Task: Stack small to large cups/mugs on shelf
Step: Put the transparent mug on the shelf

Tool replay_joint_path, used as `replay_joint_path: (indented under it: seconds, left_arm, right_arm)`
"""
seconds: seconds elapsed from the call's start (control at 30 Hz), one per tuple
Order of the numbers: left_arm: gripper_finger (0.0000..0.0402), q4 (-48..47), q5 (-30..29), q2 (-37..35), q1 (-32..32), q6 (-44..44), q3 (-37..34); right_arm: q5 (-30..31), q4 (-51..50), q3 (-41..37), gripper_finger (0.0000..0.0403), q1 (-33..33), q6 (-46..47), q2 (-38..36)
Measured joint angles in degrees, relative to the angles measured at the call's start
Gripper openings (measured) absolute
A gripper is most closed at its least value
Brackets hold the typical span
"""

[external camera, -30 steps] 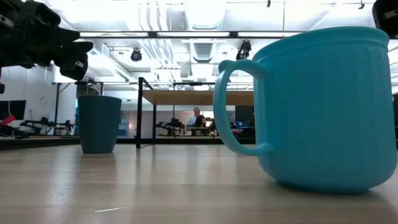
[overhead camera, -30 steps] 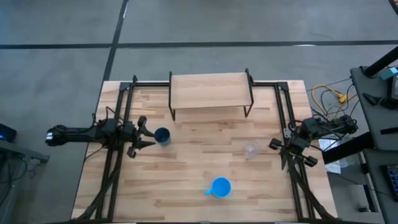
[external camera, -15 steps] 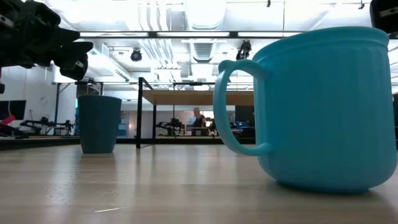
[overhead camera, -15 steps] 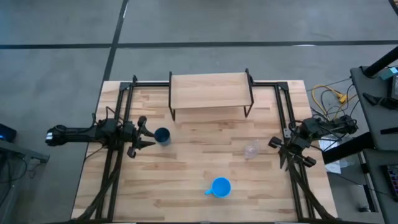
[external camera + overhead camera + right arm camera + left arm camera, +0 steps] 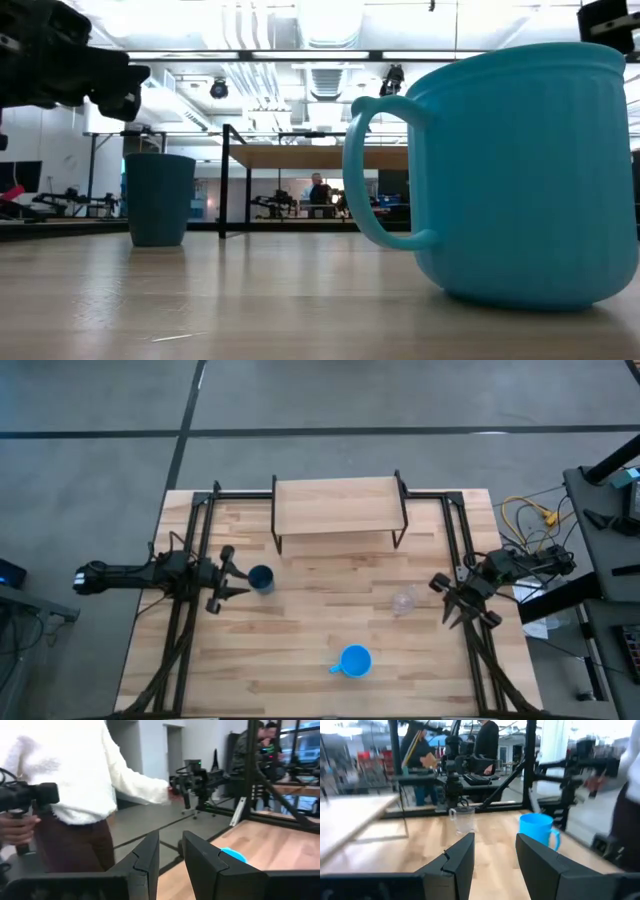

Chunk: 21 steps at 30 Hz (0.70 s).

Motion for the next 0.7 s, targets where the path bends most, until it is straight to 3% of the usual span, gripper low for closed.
replay_joint_path:
  seconds: [0.13,0.47,0.7]
  left_arm:
    - [0.0132,0.0,0.02,0.0,0.0,4.77,0.0]
    - [0.0132,-0.29,0.52,0.0,0.0,8.72,0.0]
    - [0.0132,4.76,-4.08,-0.01,0.02,9.23,0.0]
  right_arm:
    - [5.41,0.47,-0.01,0.0082,0.0,-0.01,0.0]
    - [27.4,8.26,-0.02,0.0082,0.0,9.43,-0.02]
    - [30.76,11.87,0.0,0.0082,0.0,13.06,-0.02]
